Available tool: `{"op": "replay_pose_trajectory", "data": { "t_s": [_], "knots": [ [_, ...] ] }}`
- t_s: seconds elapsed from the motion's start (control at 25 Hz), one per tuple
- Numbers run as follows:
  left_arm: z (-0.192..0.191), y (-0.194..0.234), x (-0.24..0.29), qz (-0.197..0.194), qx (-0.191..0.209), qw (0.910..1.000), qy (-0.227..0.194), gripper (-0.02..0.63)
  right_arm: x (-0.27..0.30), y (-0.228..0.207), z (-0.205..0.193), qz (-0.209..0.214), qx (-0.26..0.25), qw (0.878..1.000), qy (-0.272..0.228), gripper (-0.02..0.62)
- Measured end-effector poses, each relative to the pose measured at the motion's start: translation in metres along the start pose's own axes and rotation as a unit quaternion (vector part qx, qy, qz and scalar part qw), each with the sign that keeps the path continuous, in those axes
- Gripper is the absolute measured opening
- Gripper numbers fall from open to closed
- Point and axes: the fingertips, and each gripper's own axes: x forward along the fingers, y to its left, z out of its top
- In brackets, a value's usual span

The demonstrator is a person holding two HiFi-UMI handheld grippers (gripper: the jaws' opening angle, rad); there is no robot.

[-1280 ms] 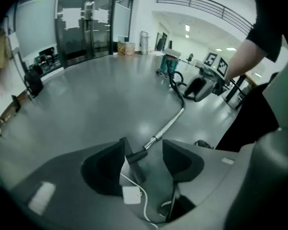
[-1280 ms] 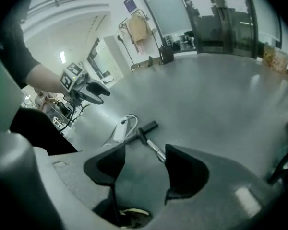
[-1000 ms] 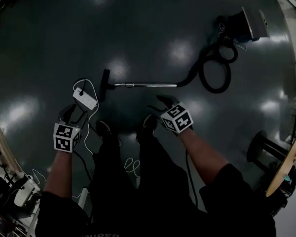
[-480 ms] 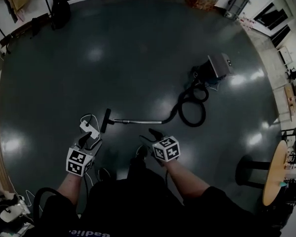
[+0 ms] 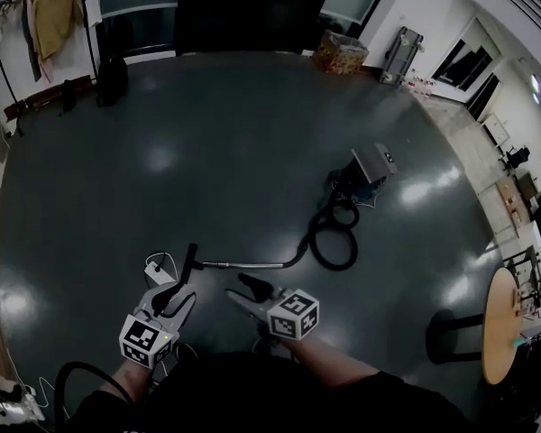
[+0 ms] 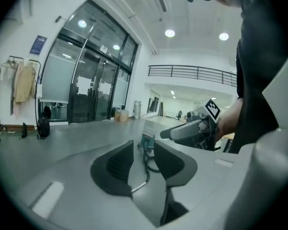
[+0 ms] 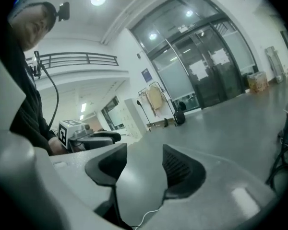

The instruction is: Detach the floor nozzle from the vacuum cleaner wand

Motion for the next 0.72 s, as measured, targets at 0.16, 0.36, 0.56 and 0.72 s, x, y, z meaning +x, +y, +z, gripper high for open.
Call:
{"op": "replay_pose_trajectory", "data": {
  "t_s": [0.16, 0.36, 0.56, 0.72],
  "knots": [
    [0.04, -0.032, 0.002, 0.01, -0.004, 0.9987, -0.05, 0.09, -0.031, 0.021, 0.029, 0.05, -0.01, 0.998, -0.047, 0.178],
    [0.078, -0.086, 0.014, -0.006, 0.008, 0.9955, -0.094, 0.03, -0.08, 0.035, 0.039, 0.078, -0.037, 0.993, -0.081, 0.096],
    [0.095, -0.128, 0.013, -0.033, 0.041, 0.9913, -0.121, -0.005, -0.108, 0.049, 0.047, 0.087, -0.061, 0.987, -0.118, 0.002],
    [0.096, -0.142, 0.013, -0.043, 0.048, 0.9902, -0.124, -0.003, -0.116, 0.058, 0.051, 0.083, -0.075, 0.984, -0.137, 0.002]
  ]
}}
